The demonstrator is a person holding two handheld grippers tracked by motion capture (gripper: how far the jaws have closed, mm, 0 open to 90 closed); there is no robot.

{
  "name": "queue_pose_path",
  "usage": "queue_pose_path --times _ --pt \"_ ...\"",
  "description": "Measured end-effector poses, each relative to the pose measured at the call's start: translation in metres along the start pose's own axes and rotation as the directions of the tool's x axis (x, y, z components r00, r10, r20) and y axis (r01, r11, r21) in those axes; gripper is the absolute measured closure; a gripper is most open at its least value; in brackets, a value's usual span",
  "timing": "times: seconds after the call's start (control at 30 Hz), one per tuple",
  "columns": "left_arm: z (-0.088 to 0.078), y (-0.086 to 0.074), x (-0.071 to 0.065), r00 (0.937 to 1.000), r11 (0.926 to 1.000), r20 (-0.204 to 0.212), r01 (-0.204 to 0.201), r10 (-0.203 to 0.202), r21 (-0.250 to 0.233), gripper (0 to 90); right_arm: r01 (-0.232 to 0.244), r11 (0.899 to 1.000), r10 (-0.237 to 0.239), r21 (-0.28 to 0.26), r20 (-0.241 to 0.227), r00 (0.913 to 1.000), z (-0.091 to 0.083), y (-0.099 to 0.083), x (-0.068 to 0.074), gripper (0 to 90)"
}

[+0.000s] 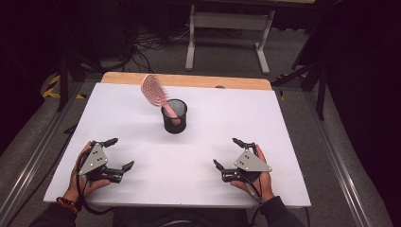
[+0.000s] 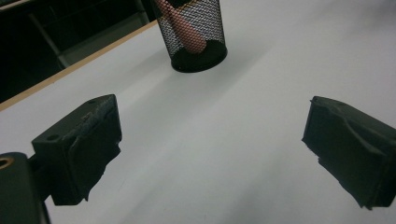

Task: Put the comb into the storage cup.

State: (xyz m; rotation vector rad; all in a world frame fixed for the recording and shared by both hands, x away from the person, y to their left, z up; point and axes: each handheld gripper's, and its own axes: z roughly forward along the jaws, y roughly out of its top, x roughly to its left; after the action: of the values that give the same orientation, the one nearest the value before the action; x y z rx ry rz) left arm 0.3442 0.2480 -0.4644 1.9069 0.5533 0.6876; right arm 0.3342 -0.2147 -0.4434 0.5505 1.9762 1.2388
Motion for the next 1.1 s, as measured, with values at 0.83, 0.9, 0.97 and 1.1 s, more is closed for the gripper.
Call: queue_pose_path --times 0.83,0.9,0.97,1.1 --pt "-0.001 0.0014 -0.0025 0.9999 0.9998 0.01 -0.006 0.006 -0.017 5.8 0.055 0.997 -0.055 0.056 -0.002 0.9985 0.0062 -0.0028 0.0052 8.0" --pt "0.0008 0.0015 -0.0029 0.9997 0.9997 0.001 -0.023 0.023 0.002 5.8 0.051 0.998 -0.051 0.048 0.001 0.9987 0.0049 -0.0022 0.0041 8.0" --pt "0.0018 0.0015 -0.0032 0.9995 0.9995 0.004 -0.03 0.03 0.007 5.8 0.049 0.998 -0.049 0.048 0.003 0.9988 0.0047 -0.0027 0.0032 8.1" --pt "0.0019 0.0016 -0.0029 0.9998 0.9998 0.004 -0.02 0.02 0.0 5.6 0.047 0.998 -0.047 0.052 0.002 0.9989 0.0045 -0.0034 0.0033 8.1"
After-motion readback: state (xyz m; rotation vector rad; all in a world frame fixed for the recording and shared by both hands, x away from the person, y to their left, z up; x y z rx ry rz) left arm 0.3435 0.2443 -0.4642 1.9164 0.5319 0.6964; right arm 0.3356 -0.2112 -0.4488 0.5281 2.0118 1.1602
